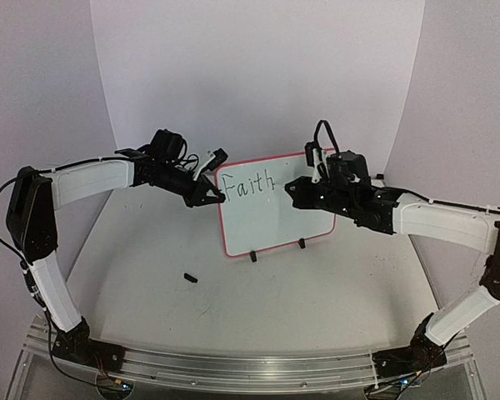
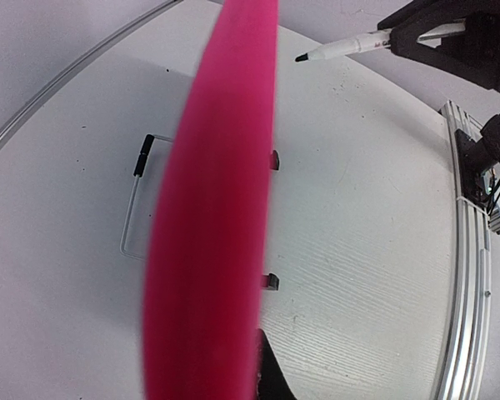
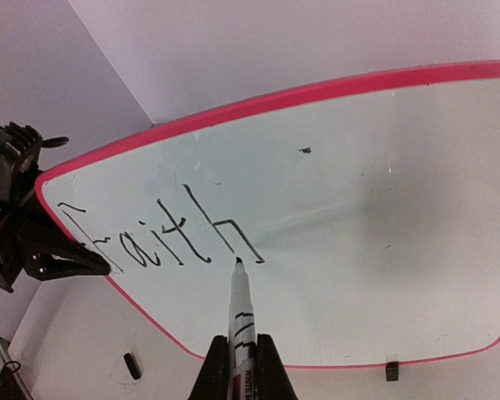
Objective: Write a sentence on the whiteboard
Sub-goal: Write on the whiteboard with the whiteboard marker without the cap.
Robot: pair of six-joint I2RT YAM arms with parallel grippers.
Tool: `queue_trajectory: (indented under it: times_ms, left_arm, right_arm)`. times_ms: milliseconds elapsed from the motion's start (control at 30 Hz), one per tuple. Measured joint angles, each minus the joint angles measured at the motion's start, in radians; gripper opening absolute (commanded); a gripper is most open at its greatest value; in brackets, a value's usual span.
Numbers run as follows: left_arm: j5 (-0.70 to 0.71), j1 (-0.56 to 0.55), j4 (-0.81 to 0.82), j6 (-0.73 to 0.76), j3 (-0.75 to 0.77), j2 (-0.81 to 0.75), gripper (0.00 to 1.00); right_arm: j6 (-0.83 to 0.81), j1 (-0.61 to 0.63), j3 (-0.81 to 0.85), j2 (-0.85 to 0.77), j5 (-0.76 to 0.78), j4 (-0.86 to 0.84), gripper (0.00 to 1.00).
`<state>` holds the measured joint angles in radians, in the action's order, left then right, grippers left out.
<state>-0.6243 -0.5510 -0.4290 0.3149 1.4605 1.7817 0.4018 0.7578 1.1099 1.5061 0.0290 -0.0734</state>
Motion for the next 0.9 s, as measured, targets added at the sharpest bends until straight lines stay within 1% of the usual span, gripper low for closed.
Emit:
queue_trajectory:
  times_ms: [300,900]
  left_arm:
    - [0.007,-0.007,0.001,0.000,0.000,0.000,0.00]
    - [0.016,-0.013,0.002,0.002,0.000,0.000,0.00]
  right_arm:
    - [-0.018,-0.037,-0.014,-0.094,-0.041,0.023,0.00]
    - [-0.016,-0.071,-0.025,-0.042,0.004,0.034,0.00]
